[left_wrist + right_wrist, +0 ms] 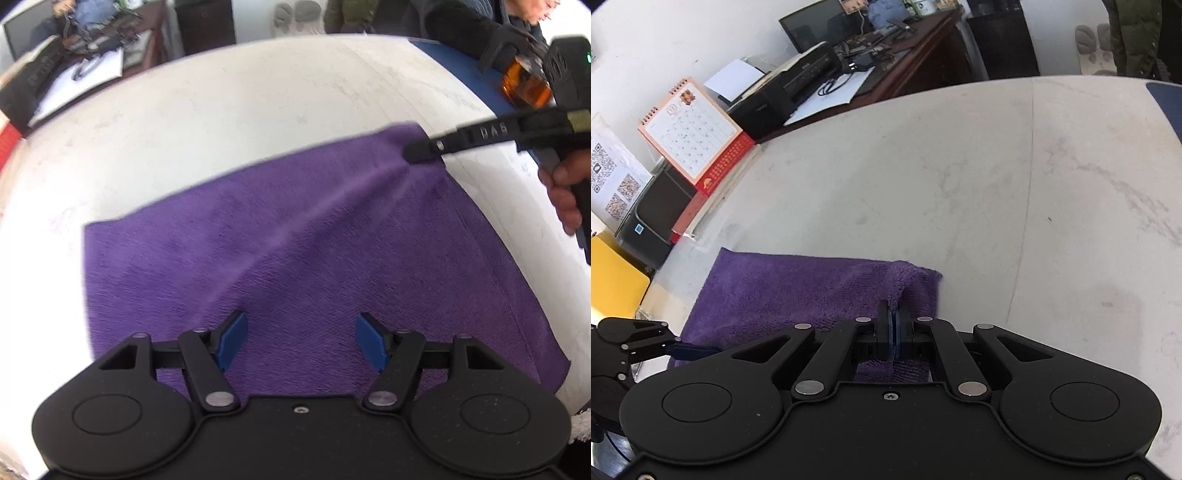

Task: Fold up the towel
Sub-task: 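Lift the held edge and pull it across the towel with the right gripper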

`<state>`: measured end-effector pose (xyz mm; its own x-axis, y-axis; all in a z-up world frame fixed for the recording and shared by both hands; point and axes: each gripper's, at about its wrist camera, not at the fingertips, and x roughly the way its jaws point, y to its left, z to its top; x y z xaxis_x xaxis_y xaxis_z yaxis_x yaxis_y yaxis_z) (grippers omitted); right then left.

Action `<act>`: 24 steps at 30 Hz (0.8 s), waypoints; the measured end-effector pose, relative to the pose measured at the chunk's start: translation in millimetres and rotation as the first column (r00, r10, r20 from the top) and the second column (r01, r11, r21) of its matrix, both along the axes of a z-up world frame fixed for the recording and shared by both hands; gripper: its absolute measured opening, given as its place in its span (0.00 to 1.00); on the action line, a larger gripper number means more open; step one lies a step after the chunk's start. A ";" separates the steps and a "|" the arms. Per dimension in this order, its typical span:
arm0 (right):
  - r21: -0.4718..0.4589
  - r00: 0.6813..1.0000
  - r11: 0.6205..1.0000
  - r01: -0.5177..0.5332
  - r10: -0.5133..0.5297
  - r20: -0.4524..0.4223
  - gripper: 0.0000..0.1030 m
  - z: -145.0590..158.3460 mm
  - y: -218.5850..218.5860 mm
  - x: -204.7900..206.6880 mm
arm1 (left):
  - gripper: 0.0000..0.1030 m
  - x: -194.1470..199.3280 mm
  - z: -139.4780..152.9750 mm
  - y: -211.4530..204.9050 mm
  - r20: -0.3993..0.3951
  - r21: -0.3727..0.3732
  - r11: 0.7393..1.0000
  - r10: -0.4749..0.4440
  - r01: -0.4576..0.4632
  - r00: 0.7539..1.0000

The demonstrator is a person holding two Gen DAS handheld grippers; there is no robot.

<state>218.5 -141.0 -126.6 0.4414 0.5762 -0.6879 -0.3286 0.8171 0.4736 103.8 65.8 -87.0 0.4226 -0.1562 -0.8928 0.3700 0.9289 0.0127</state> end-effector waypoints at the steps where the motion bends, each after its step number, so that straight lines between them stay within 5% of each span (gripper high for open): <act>1: 0.001 1.000 1.000 0.002 -0.002 0.000 0.01 -0.3 -0.4 -0.3 | 0.61 2.4 7.8 3.4 0.021 -0.004 1.000 0.009 -0.009 1.000; 17: -0.031 1.000 0.999 -0.015 0.015 0.007 0.01 2.8 0.8 -0.8 | 0.56 76.9 3.0 60.5 0.133 0.126 0.986 0.096 -0.113 0.987; 24: -0.059 1.000 0.998 -0.016 0.017 0.017 0.02 7.3 5.1 -1.3 | 0.56 83.9 -8.2 79.2 0.105 0.125 0.979 0.150 -0.162 0.983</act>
<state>217.2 -135.9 -119.3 0.4447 0.5424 -0.7128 -0.3500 0.8378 0.4191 187.7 145.0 -95.2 0.5161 0.0356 -0.8558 0.2119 0.9628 0.1679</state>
